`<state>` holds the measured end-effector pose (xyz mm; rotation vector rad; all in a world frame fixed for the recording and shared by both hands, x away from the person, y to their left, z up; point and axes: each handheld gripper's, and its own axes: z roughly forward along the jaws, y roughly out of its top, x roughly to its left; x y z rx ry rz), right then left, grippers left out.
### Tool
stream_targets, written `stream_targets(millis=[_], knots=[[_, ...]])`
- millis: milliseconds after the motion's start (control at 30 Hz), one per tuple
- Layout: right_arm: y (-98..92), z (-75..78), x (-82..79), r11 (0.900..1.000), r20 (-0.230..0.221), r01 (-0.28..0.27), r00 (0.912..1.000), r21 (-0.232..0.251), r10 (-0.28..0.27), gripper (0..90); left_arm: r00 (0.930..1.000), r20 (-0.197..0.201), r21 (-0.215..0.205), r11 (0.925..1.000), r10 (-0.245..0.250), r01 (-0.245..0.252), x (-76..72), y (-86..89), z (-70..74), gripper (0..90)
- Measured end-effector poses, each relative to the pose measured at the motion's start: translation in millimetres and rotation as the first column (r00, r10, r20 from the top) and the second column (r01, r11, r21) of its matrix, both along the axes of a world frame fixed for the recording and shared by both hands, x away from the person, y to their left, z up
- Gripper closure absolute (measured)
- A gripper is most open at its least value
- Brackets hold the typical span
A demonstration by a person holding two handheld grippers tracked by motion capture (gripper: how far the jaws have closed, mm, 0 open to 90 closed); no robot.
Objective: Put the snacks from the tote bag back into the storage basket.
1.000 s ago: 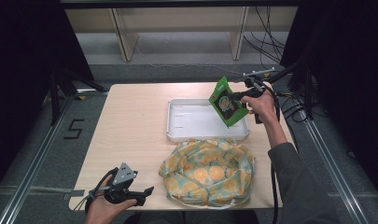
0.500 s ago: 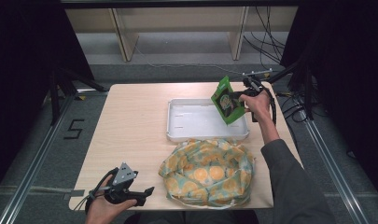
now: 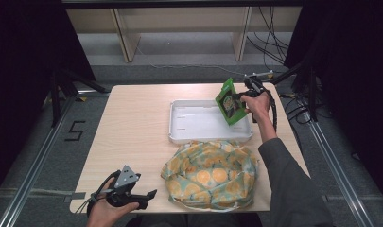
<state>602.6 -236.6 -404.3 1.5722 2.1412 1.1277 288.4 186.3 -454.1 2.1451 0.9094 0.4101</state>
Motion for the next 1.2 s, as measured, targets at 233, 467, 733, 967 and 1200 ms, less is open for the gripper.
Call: stream_targets(millis=[233,467,733,967,1200], knots=[[2.8,-5.2,3.8,1.000,-0.014,0.015,0.9998,0.007,-0.015,76.2,0.9998,0.000,-0.026,0.9994,0.022,-0.022,-1.0,-2.1,-0.3,20.3],[1.1,-13.9,9.6,1.000,0.013,0.023,0.9997,-0.005,-0.023,76.1,1.0000,0.007,-0.017,0.9999,0.001,-0.001,-0.2,-1.4,0.3,20.3],[-1.2,-14.9,12.2,0.999,-0.010,0.050,0.9987,-0.016,-0.050,76.0,0.9999,0.001,0.003,0.9999,-0.013,0.013,-0.7,-1.0,0.9,20.3],[-1.2,-20.8,15.3,0.998,0.013,0.057,0.9983,0.011,-0.058,75.6,0.9999,-0.008,-0.029,0.9995,0.010,-0.010,-1.9,-3.7,-0.2,20.3],[-4.1,-22.5,17.8,0.999,0.005,0.050,0.9988,-0.012,-0.050,74.8,1.0000,0.005,-0.035,0.9994,0.004,-0.004,-1.8,-4.4,-0.5,20.3]])
